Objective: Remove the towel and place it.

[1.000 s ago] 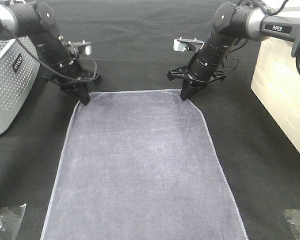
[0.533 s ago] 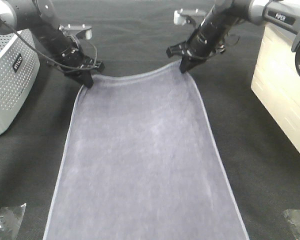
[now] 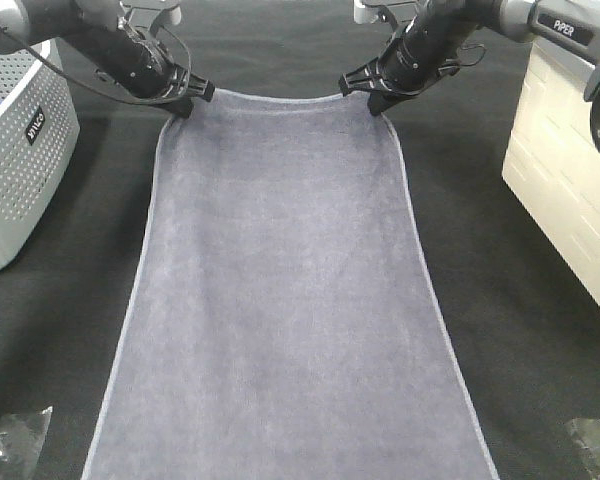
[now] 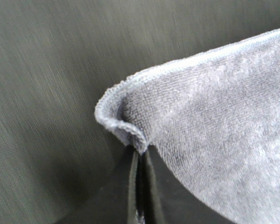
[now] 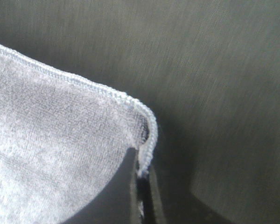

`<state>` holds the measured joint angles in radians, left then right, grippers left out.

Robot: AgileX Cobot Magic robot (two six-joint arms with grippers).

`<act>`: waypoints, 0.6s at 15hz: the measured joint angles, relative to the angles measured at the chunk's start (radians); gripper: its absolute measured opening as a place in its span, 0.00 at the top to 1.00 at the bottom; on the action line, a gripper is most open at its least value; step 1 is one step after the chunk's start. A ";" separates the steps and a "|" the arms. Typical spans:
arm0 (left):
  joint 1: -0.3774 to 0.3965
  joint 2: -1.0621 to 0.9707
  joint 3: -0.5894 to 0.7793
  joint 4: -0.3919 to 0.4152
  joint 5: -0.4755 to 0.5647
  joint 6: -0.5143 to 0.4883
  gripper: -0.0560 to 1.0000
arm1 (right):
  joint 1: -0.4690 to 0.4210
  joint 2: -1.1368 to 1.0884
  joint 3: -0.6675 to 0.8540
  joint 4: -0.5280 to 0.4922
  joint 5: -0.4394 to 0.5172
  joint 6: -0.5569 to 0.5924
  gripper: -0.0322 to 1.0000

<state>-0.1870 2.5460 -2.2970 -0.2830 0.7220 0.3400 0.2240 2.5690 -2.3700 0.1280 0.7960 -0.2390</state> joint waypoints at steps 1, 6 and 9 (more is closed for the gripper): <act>-0.004 0.000 -0.002 0.000 -0.027 0.007 0.94 | 0.000 0.000 0.000 -0.003 -0.025 0.000 0.95; -0.010 0.000 -0.005 -0.012 -0.196 0.025 0.94 | 0.000 0.000 0.000 -0.025 -0.142 0.000 0.95; -0.010 0.002 -0.005 -0.013 -0.229 0.029 0.94 | 0.000 0.000 0.000 -0.026 -0.189 0.000 0.95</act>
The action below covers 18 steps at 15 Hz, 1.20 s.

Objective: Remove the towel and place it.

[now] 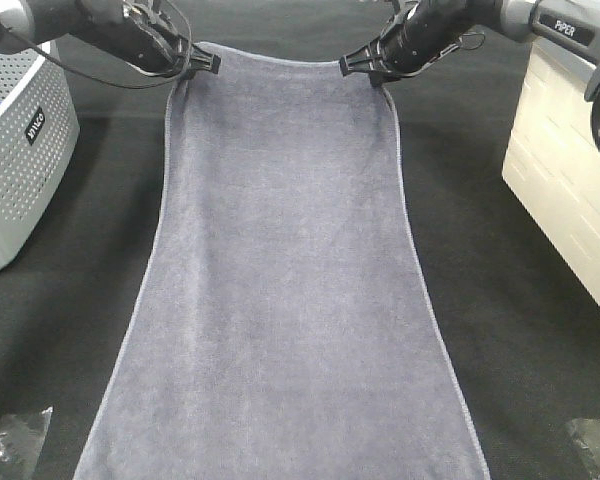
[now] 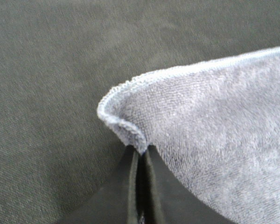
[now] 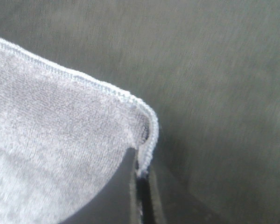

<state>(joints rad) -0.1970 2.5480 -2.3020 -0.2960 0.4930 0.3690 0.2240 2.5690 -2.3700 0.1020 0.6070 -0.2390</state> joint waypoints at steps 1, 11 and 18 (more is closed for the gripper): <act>0.000 0.000 0.000 0.000 -0.006 0.003 0.94 | 0.000 0.000 0.000 0.000 -0.017 0.000 0.95; 0.000 0.058 -0.001 -0.006 -0.065 0.002 0.94 | 0.000 0.048 0.000 0.013 -0.043 0.008 0.95; 0.000 0.135 -0.001 -0.051 -0.179 0.002 0.94 | 0.000 0.108 0.000 0.023 -0.157 0.009 0.95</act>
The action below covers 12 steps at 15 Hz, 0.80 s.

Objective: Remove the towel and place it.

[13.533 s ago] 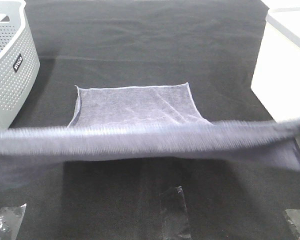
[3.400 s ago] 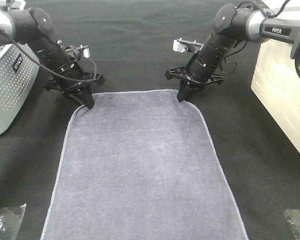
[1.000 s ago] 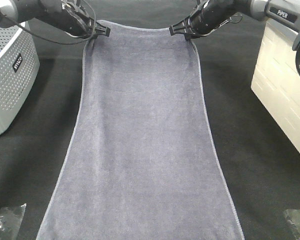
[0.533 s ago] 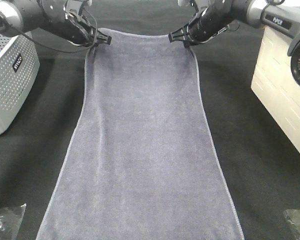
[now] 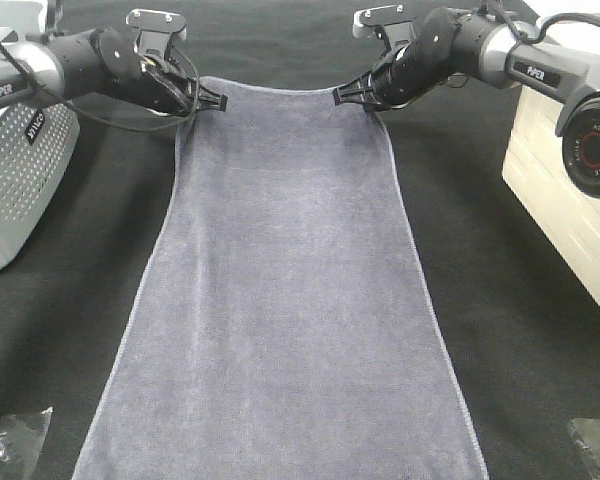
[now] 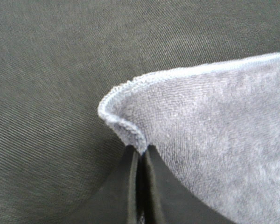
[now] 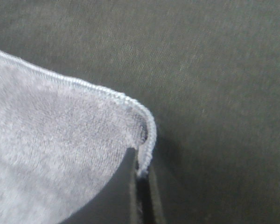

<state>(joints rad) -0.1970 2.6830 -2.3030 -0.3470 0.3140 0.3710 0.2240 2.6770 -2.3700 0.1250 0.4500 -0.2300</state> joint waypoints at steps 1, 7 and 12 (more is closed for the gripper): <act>0.000 0.008 0.000 -0.012 -0.009 0.000 0.94 | -0.004 0.001 0.000 -0.002 -0.016 -0.005 0.95; -0.001 0.048 0.000 -0.056 -0.068 0.001 0.94 | -0.020 0.005 0.000 -0.002 -0.045 -0.020 0.95; -0.002 0.063 0.000 -0.060 -0.094 0.001 0.91 | -0.020 0.038 0.000 0.003 -0.053 -0.020 0.95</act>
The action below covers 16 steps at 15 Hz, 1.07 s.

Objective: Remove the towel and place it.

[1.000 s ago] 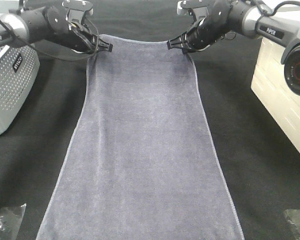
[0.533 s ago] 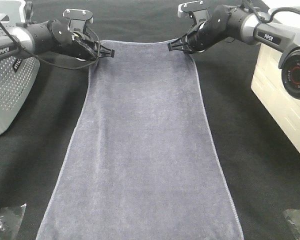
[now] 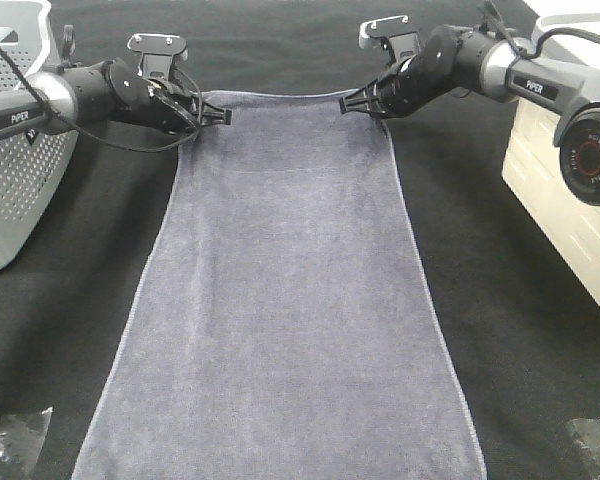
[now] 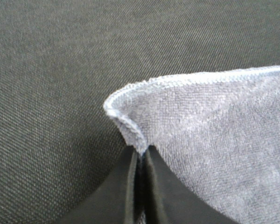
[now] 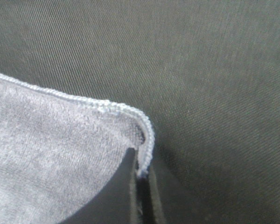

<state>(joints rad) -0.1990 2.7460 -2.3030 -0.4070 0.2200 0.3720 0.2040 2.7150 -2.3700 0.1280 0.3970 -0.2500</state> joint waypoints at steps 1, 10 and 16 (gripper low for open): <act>-0.001 0.002 0.000 0.000 -0.002 0.000 0.89 | 0.000 0.004 0.000 0.000 -0.003 0.000 0.95; -0.001 0.002 0.000 0.000 -0.014 0.000 0.68 | 0.000 0.005 0.000 0.018 -0.002 0.000 0.78; -0.001 -0.002 0.000 0.000 -0.012 -0.003 0.41 | 0.000 0.005 0.000 0.020 0.074 0.006 0.25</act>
<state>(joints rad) -0.2000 2.7440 -2.3030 -0.4070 0.2080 0.3690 0.2040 2.7200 -2.3700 0.1480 0.4710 -0.2440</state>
